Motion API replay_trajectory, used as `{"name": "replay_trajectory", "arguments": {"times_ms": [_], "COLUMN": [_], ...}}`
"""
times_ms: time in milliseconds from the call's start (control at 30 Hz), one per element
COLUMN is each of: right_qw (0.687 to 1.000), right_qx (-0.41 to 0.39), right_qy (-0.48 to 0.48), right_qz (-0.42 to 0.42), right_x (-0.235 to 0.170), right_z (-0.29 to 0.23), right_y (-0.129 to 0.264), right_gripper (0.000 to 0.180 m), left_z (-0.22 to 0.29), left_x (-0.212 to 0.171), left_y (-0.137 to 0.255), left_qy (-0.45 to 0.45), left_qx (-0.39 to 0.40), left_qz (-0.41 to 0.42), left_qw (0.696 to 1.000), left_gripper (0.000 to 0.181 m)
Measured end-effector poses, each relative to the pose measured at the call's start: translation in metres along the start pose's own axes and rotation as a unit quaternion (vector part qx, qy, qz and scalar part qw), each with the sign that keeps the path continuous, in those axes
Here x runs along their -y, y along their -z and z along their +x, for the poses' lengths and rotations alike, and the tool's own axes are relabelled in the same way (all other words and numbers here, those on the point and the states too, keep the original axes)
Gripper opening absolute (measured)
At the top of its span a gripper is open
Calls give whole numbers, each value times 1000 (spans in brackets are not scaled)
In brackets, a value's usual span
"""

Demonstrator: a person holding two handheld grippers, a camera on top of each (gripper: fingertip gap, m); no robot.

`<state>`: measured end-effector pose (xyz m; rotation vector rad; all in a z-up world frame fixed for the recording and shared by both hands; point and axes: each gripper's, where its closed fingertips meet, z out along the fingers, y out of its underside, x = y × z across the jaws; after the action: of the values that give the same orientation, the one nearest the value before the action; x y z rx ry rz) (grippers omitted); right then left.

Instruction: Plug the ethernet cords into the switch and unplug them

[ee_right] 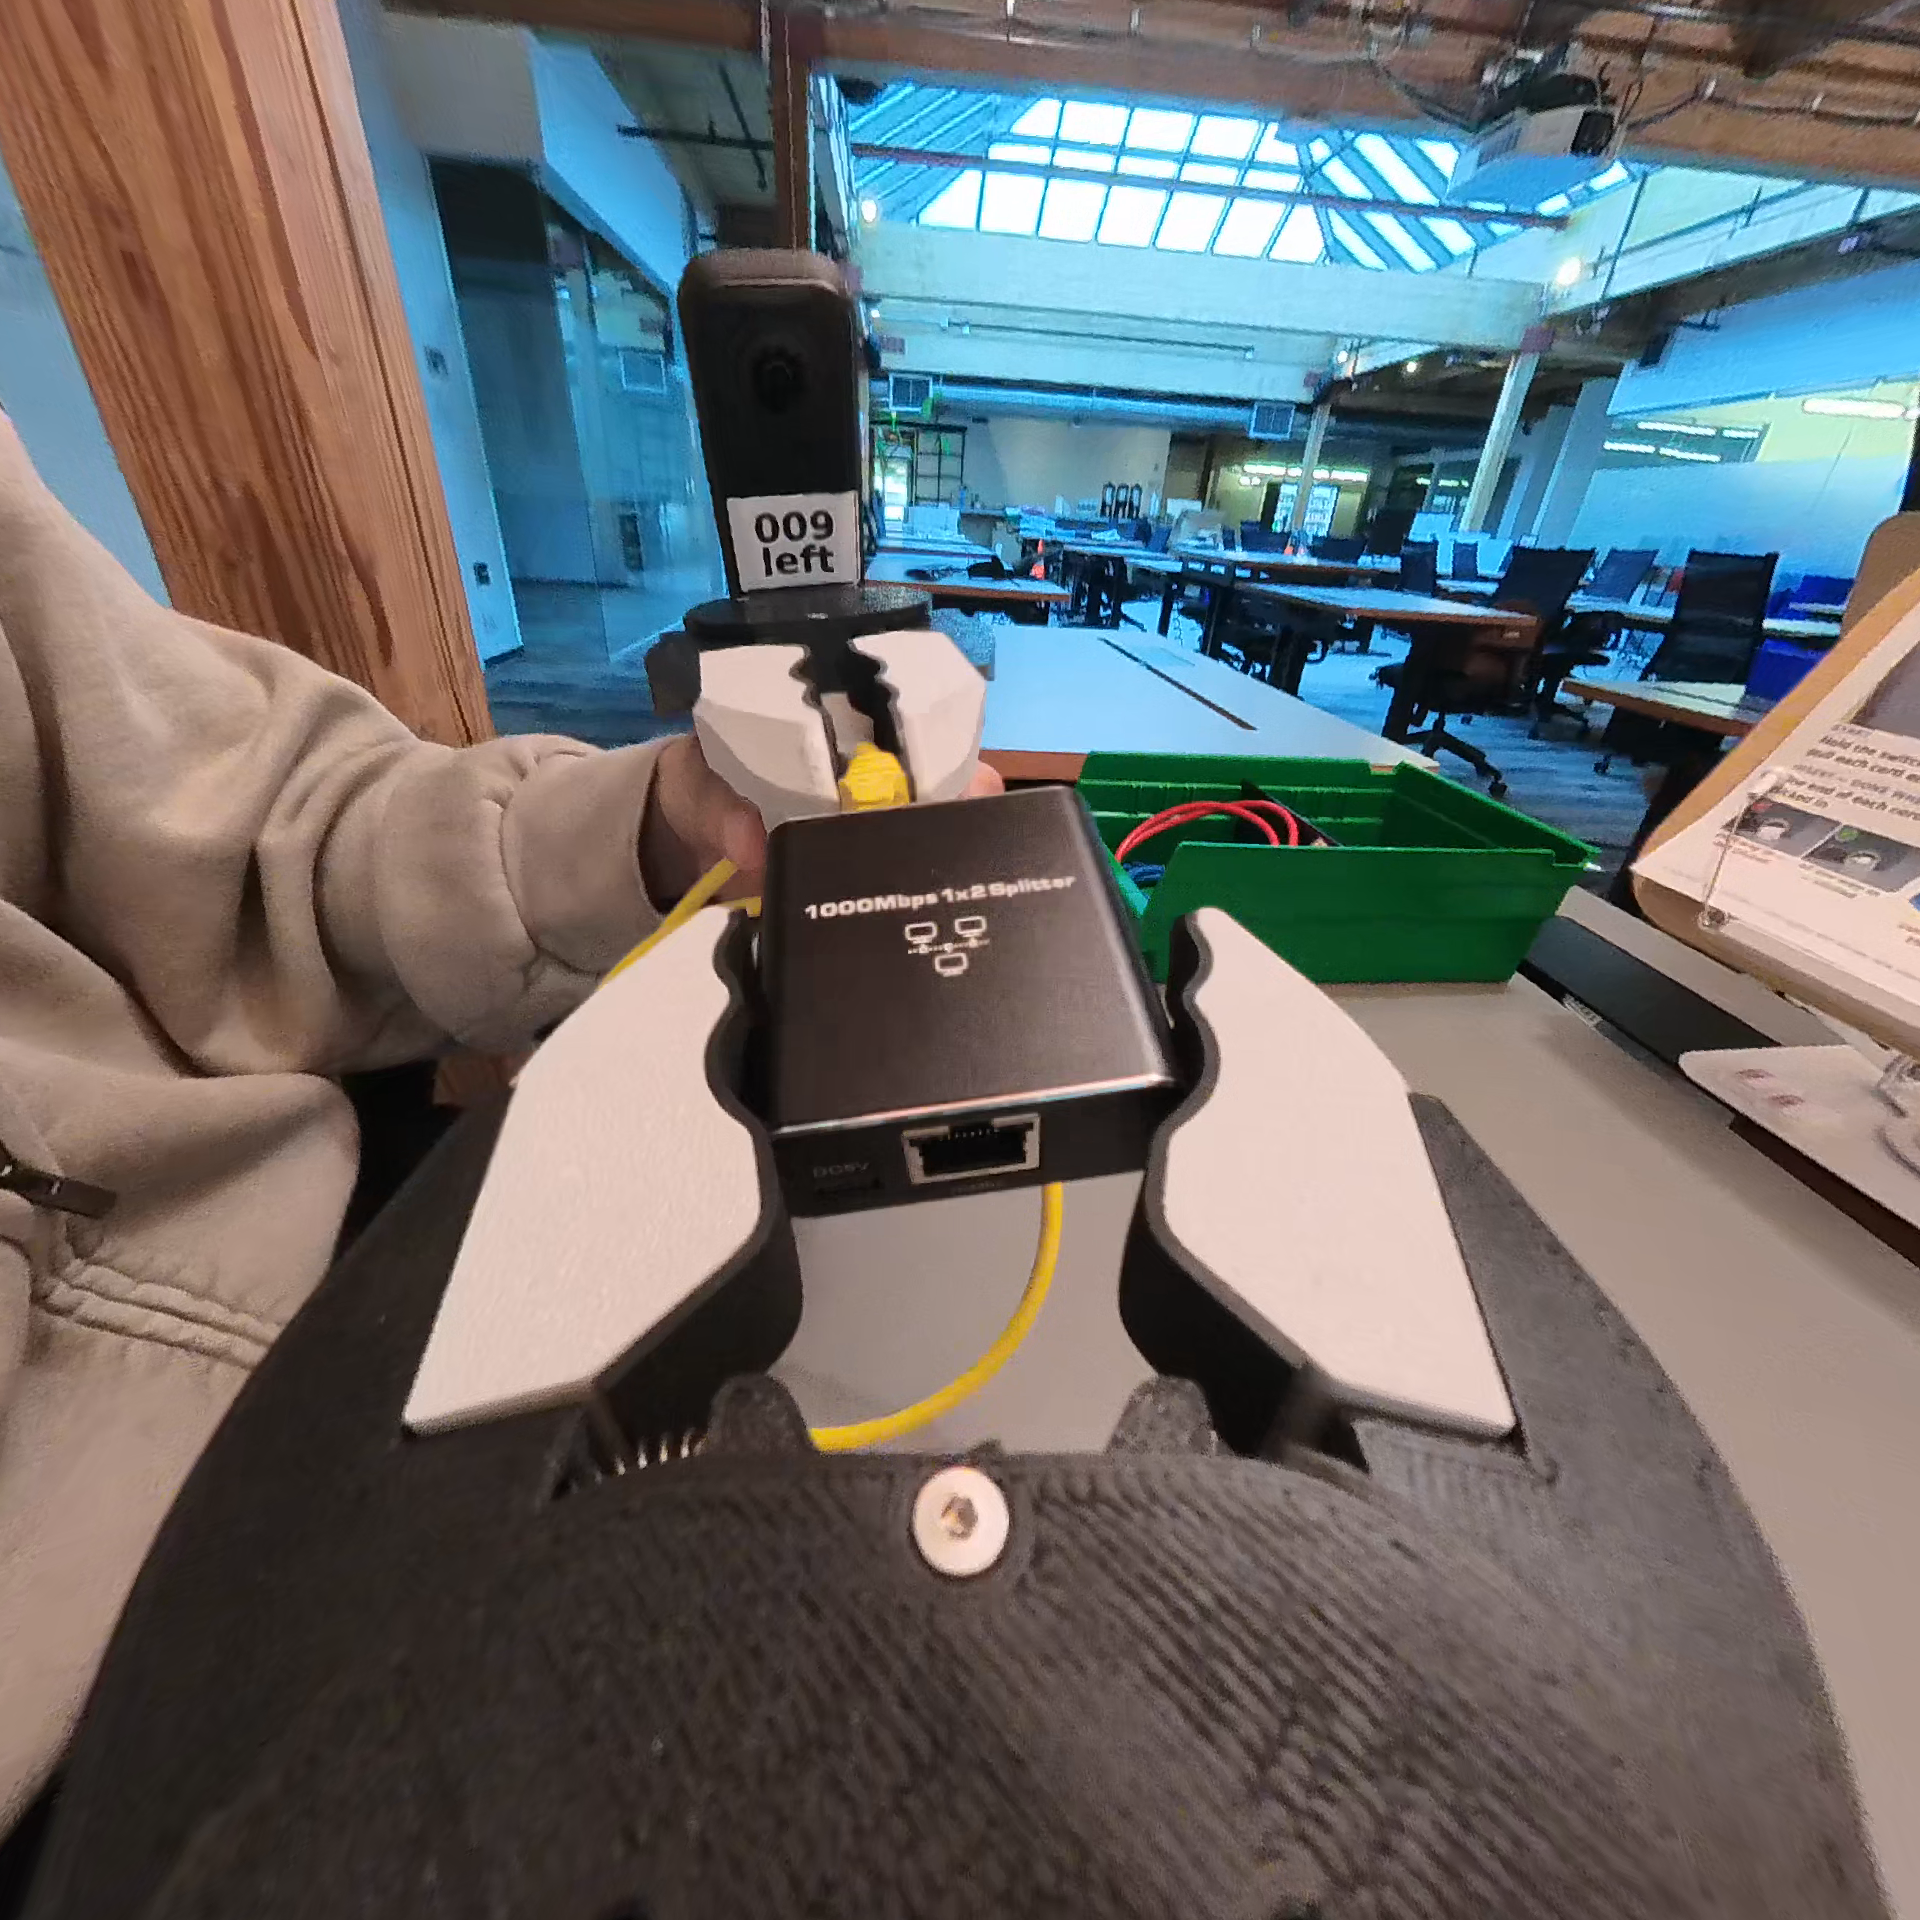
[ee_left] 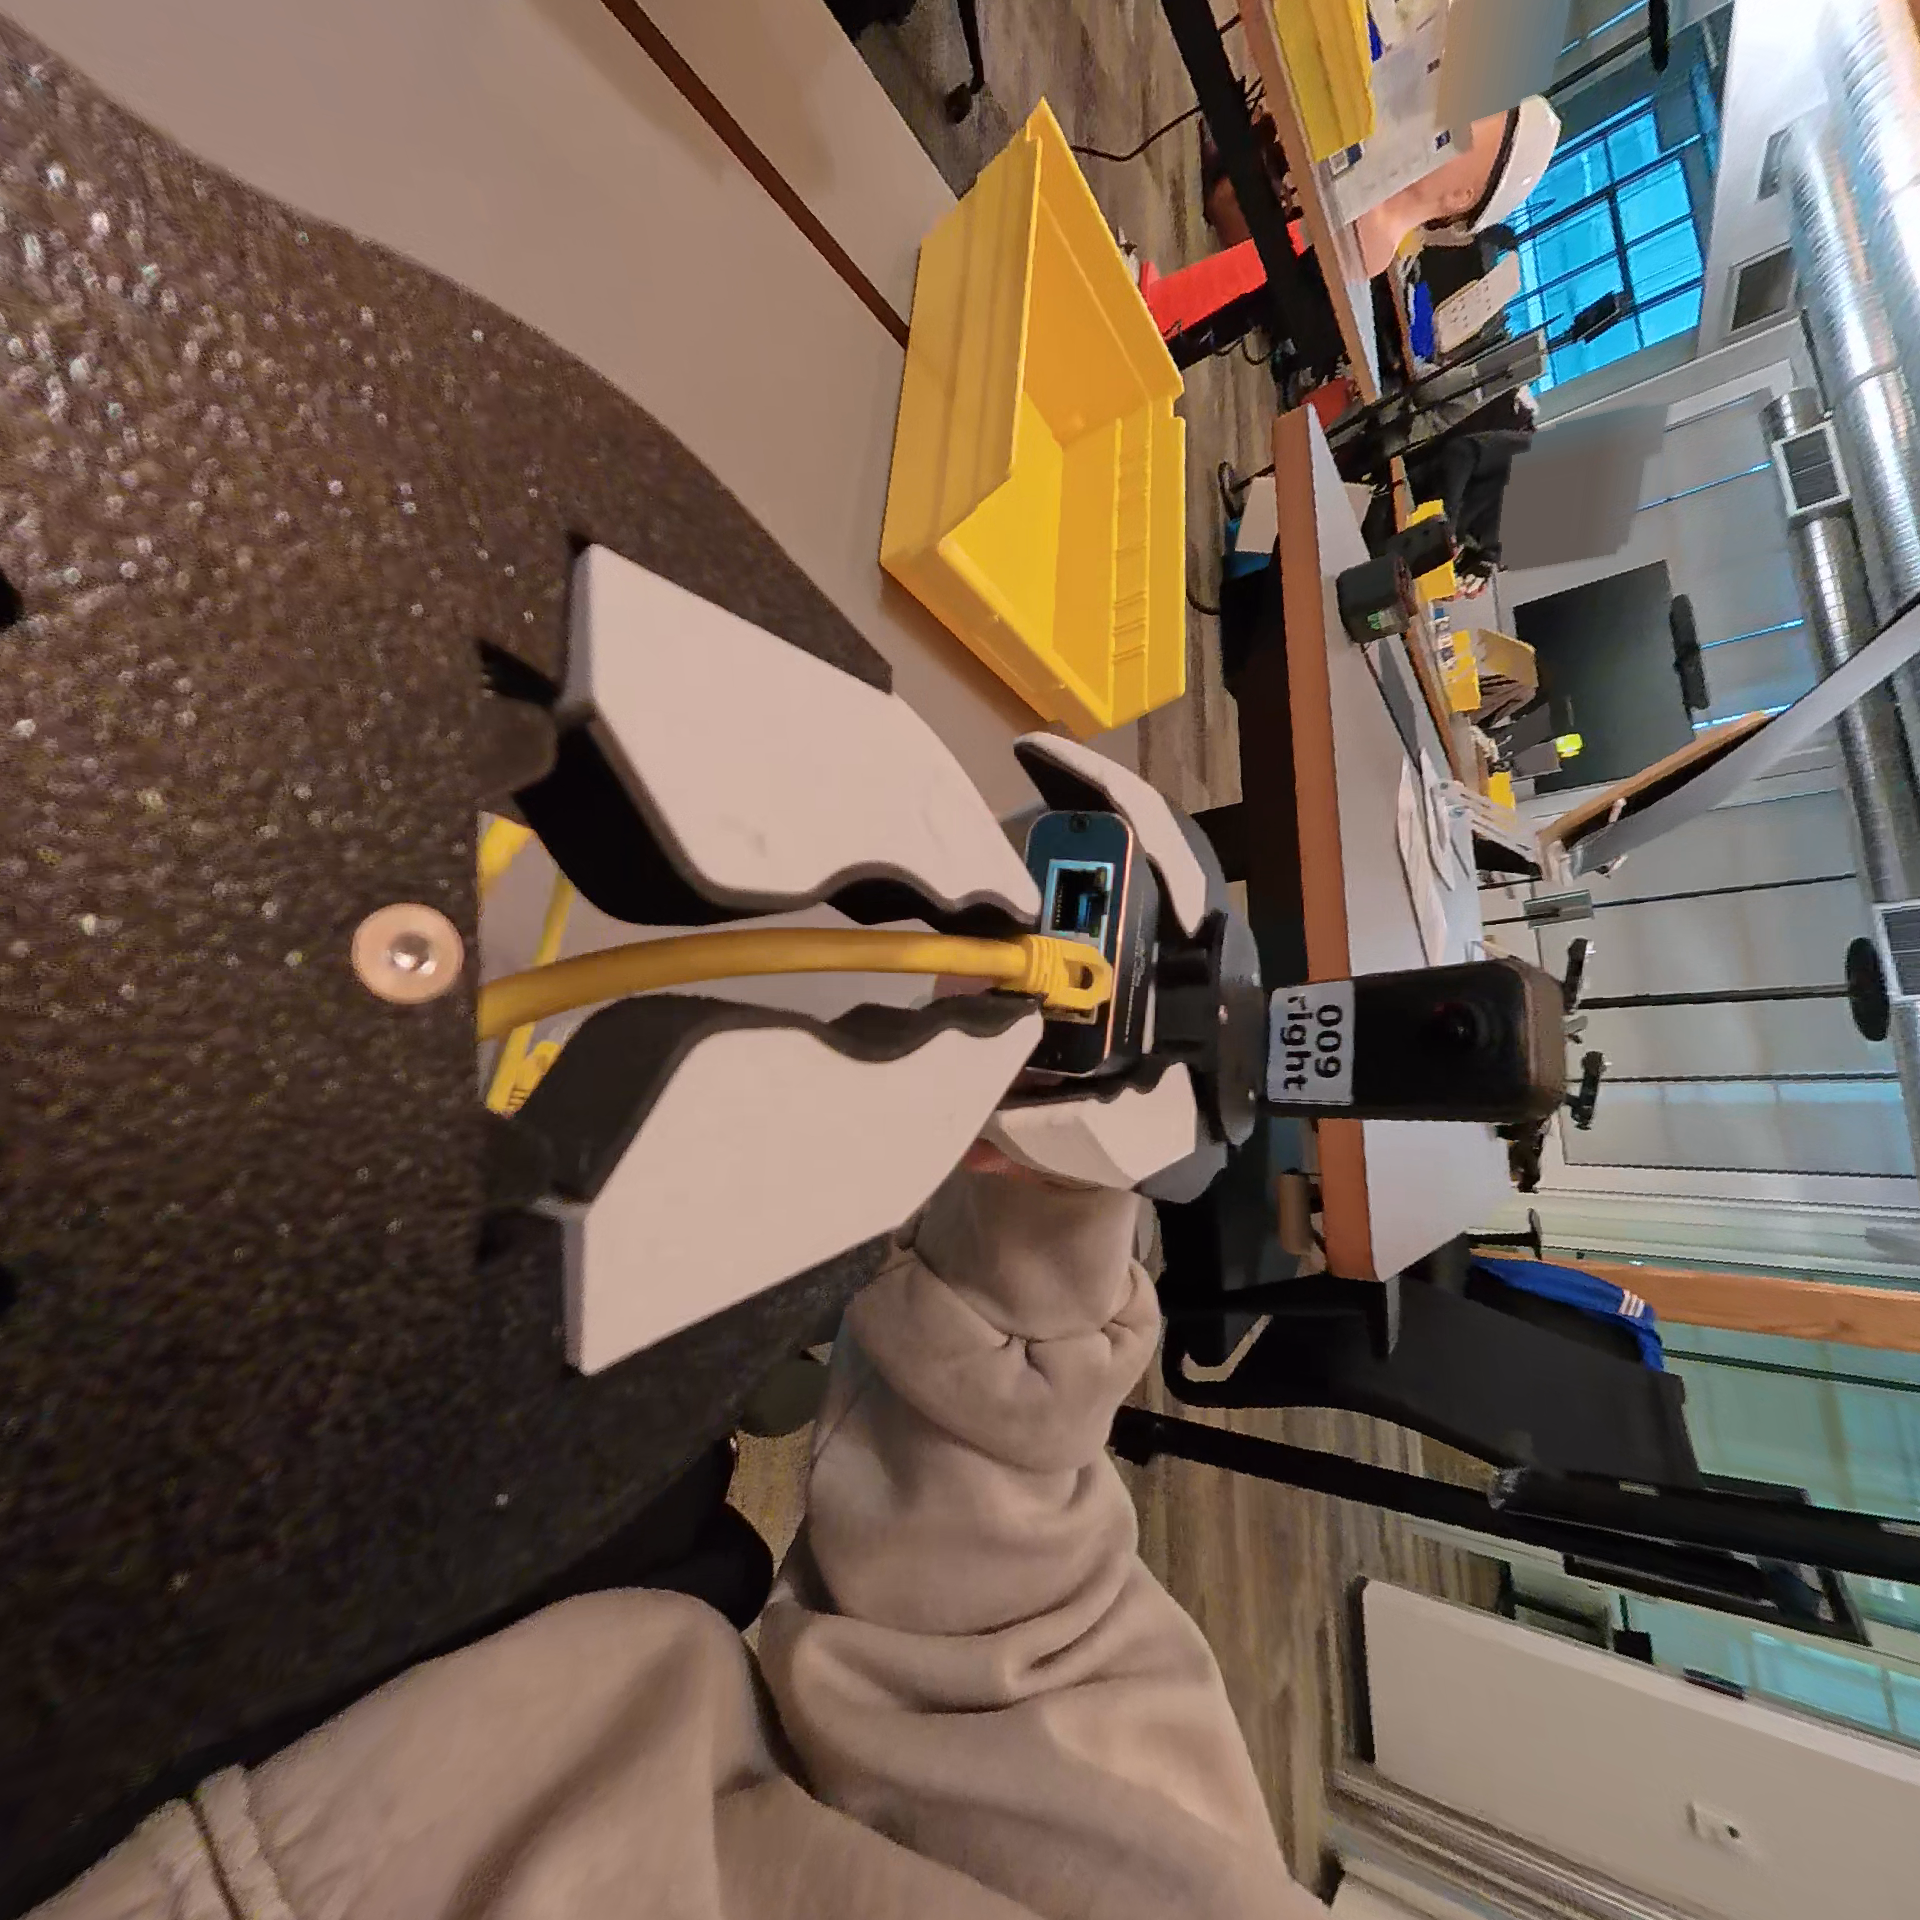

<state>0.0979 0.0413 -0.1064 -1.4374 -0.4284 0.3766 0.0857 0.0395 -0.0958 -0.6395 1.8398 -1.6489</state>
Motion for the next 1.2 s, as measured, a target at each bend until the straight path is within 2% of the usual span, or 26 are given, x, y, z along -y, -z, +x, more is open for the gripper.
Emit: {"name": "replay_trajectory", "arguments": {"times_ms": [233, 400, 500, 600, 700, 767, 833, 867, 1000, 1100, 1200], "right_qw": [999, 998, 997, 995, 995, 995, 994, 994, 994, 994, 995], "right_qx": [-33, -55, -73, -90, -96, -97, -102, -102, -101, -100, -98], "right_qy": [26, 26, 23, 28, 30, 31, 32, 30, 30, 31, 25], "right_qz": [13, 12, 21, 17, 20, 18, 18, 19, 13, 5, 10], "right_x": [3, 3, 4, 5, 8, 8, 8, 8, 5, 2, 1], "right_z": [9, 18, 27, 33, 36, 37, 39, 40, 40, 41, 42], "right_y": [-4, 6, 20, 33, 40, 42, 43, 43, 41, 41, 41], "right_gripper": [77, 77, 77, 77, 77, 77, 77, 77, 77, 77, 77], "left_z": [-10, -20, -33, -78, -141, -183, -216, -227, -256, -274, -286], "left_x": [-1, 13, 27, 28, -8, -47, -81, -99, -160, -189, -206], "left_y": [3, 16, 45, 101, 177, 232, 273, 284, 287, 291, 283], "left_qy": [-2, 22, 16, 21, 64, 93, 123, 150, 288, 339, 390], "left_qx": [33, 70, 105, 208, 343, 432, 487, 493, 454, 451, 420], "left_qz": [0, 38, 51, 25, -78, -168, -219, -235, -245, -262, -260], "left_qw": [999, 997, 993, 977, 934, 881, 837, 824, 807, 783, 777], "left_gripper": [12, 41, 47, 45, 40, 39, 39, 39, 34, 37, 38]}}
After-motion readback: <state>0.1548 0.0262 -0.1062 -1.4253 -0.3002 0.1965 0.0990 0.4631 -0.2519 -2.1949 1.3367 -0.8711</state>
